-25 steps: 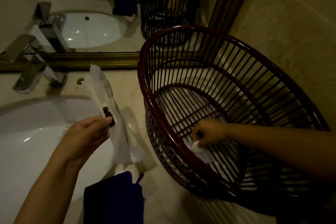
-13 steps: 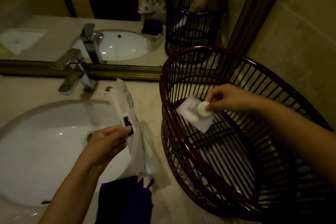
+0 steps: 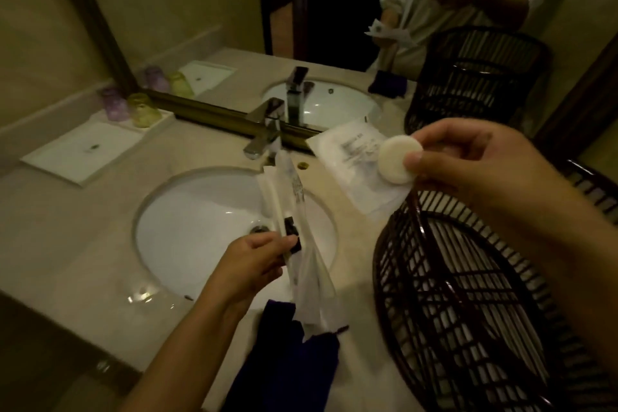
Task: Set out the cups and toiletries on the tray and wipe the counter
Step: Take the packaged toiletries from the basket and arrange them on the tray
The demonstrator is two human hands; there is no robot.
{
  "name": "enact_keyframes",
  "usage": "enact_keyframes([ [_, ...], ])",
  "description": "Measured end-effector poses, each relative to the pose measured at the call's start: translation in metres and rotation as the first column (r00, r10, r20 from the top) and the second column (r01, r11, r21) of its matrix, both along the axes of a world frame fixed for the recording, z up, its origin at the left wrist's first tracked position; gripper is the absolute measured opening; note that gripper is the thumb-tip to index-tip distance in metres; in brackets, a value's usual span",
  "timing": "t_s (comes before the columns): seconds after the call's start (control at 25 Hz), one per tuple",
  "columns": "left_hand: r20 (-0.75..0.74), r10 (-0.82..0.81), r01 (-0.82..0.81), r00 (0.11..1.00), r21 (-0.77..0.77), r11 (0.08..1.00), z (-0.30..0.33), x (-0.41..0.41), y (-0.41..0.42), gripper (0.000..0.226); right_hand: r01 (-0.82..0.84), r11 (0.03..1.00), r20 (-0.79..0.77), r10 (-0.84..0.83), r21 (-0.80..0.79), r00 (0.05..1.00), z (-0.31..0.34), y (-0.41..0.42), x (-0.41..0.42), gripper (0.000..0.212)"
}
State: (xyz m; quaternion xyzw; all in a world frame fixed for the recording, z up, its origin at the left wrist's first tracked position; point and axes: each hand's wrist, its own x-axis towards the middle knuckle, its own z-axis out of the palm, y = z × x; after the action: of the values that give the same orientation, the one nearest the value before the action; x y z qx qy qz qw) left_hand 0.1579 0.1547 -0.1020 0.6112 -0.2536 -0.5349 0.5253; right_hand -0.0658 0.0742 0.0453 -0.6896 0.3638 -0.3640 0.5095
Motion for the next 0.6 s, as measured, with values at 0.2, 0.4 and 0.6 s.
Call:
enact_keyframes([
  [0.2, -0.038, 0.080, -0.081, 0.996, -0.016, 0.997, -0.002, 0.053, 0.048, 0.015, -0.050, 0.997, -0.071, 0.053, 0.052, 0.996, -0.032, 0.035, 0.076, 0.012],
  [0.4, -0.103, 0.223, -0.219, 0.969, 0.048, 0.975, -0.015, 0.153, 0.113, 0.015, -0.057, 0.973, 0.033, 0.051, 0.223, 0.998, -0.090, 0.084, 0.193, 0.008],
  [0.6, 0.073, 0.223, -0.230, 0.972, 0.107, 0.967, -0.022, 0.258, 0.170, 0.014, -0.125, 0.923, 0.154, 0.072, 0.363, 0.985, -0.141, 0.143, 0.324, 0.008],
])
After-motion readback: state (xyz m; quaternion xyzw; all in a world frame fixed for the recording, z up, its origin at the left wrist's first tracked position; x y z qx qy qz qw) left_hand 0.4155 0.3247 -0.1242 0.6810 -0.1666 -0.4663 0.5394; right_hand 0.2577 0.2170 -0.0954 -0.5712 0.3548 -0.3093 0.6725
